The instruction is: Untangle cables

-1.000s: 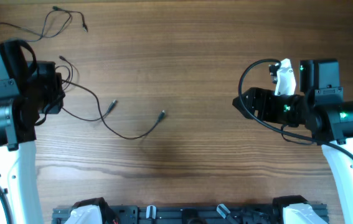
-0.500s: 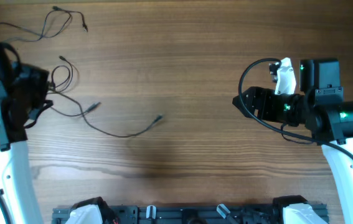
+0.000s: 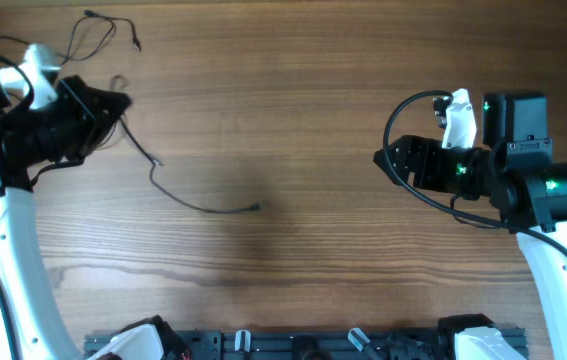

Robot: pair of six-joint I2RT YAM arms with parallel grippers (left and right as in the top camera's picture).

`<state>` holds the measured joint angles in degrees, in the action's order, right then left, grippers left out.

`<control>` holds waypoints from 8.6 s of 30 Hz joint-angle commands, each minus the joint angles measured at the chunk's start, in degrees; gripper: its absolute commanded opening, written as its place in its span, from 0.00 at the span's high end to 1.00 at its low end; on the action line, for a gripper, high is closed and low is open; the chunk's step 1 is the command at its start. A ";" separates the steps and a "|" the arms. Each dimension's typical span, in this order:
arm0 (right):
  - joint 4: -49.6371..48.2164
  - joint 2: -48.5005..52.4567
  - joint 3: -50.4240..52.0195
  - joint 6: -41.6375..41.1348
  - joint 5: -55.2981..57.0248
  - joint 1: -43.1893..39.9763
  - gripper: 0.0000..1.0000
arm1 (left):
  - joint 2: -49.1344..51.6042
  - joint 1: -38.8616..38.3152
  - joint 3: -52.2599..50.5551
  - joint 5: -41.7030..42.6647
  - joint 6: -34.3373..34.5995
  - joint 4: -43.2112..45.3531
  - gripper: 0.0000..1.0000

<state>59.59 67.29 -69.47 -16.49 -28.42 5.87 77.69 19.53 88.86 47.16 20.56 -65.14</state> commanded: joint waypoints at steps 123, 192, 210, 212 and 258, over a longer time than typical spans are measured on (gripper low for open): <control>-3.04 11.91 -0.15 2.78 1.40 0.17 0.12 | 32.61 29.49 -25.97 -51.76 -15.93 36.68 0.40; -4.44 11.91 -0.15 -2.08 1.40 0.17 0.12 | 31.17 34.21 -12.13 -54.07 -46.10 40.57 0.31; -4.31 11.91 -0.15 -1.46 1.46 0.17 0.12 | 35.58 41.70 -12.13 -42.69 -39.65 30.29 0.39; -4.48 11.91 -0.15 -1.46 1.46 0.17 0.12 | 35.74 42.29 -12.15 -42.69 -39.63 31.15 0.40; -4.22 11.91 -0.15 -3.15 1.62 0.17 0.12 | 43.39 39.80 -1.79 -54.07 -45.42 39.26 0.96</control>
<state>55.46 78.98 -69.47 -18.83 -27.75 5.87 121.08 60.55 84.25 -7.46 -25.82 -26.50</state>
